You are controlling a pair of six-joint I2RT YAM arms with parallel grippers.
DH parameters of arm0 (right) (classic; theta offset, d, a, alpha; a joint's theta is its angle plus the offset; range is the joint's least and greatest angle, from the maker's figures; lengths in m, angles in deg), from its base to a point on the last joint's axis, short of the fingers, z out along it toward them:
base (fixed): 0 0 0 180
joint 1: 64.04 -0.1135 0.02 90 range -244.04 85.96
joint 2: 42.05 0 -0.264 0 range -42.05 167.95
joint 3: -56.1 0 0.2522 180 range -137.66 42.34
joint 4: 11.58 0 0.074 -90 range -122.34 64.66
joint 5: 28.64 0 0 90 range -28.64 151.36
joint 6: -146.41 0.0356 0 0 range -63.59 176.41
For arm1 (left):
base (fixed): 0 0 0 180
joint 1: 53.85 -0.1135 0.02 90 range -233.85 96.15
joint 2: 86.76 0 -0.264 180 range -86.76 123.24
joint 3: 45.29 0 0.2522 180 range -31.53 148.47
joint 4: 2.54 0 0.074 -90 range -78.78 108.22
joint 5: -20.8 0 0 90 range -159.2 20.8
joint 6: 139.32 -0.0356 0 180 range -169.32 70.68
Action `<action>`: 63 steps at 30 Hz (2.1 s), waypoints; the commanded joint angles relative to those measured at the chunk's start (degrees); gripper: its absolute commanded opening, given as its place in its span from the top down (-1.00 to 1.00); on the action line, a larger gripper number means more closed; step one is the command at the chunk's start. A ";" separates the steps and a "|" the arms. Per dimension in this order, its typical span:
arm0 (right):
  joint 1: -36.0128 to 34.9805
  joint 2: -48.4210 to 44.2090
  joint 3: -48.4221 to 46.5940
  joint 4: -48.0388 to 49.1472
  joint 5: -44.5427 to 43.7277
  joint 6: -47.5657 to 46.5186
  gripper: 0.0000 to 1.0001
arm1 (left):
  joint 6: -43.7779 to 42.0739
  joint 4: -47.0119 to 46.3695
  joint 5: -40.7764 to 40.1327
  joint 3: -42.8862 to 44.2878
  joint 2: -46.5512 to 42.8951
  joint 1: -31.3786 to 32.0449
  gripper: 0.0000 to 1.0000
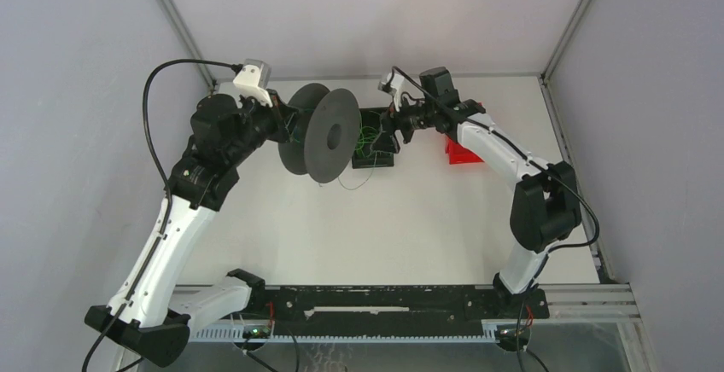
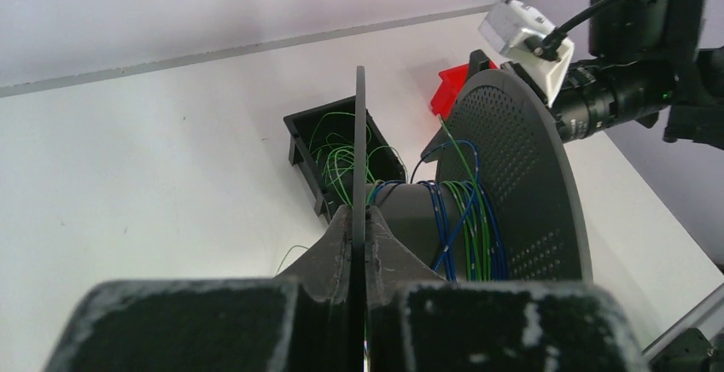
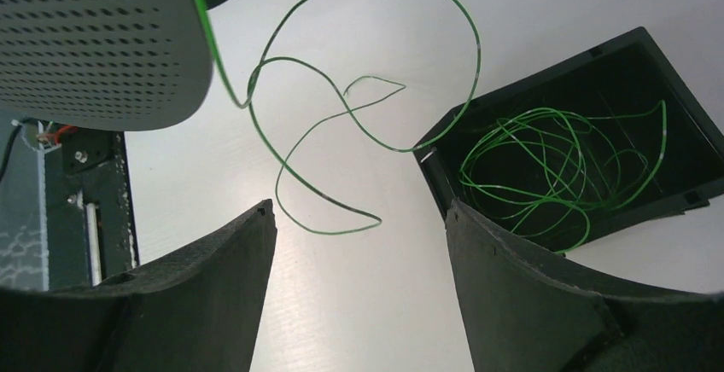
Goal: Wrap the cables
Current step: Wrap the cable around the cable reel.
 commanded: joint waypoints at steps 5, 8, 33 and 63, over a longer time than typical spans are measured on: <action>-1.94 4.49 -3.78 -0.08 4.86 -7.78 -0.55 | 2.38 -5.50 2.98 4.65 -1.53 -0.72 0.99; -2.74 6.09 -4.75 -0.10 5.34 -8.01 -0.47 | 2.59 -5.50 3.19 4.35 -1.59 -0.92 0.99; -4.26 -2.52 15.24 -9.78 -1.97 -5.05 1.00 | 7.26 -2.53 -18.92 10.15 0.43 -6.74 0.99; -26.25 -19.83 17.10 -41.58 -10.86 -24.04 1.00 | 1.20 -11.03 -35.08 7.36 7.20 -9.57 0.99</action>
